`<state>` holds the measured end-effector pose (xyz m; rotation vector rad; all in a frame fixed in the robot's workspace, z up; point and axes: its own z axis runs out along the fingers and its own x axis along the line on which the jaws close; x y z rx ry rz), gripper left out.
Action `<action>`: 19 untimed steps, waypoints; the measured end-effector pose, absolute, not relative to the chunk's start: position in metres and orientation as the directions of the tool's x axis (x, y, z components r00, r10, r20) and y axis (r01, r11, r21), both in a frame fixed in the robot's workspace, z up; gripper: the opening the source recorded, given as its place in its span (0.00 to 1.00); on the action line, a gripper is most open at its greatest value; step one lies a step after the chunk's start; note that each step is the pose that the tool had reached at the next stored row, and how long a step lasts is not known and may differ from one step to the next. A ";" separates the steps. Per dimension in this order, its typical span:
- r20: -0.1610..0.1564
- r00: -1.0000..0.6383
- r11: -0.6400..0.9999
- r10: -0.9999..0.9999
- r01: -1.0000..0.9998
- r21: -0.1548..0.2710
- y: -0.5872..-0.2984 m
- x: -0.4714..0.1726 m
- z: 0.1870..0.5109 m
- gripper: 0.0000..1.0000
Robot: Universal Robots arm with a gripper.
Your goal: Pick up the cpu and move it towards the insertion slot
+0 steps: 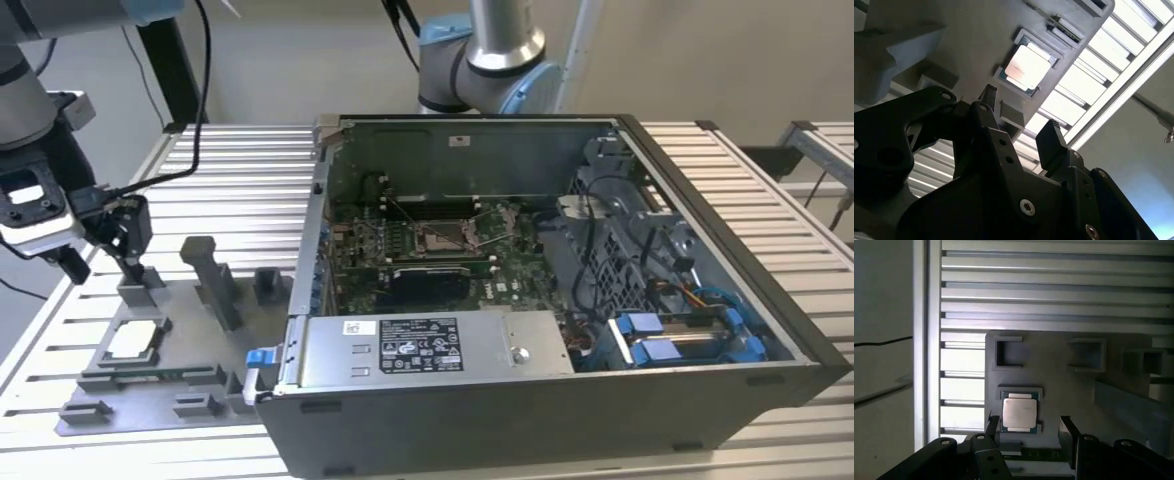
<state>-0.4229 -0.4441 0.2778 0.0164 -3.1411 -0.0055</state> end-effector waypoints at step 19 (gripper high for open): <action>-0.011 -1.000 1.000 -0.010 -0.010 0.003 -0.444 -0.427 0.255 1.00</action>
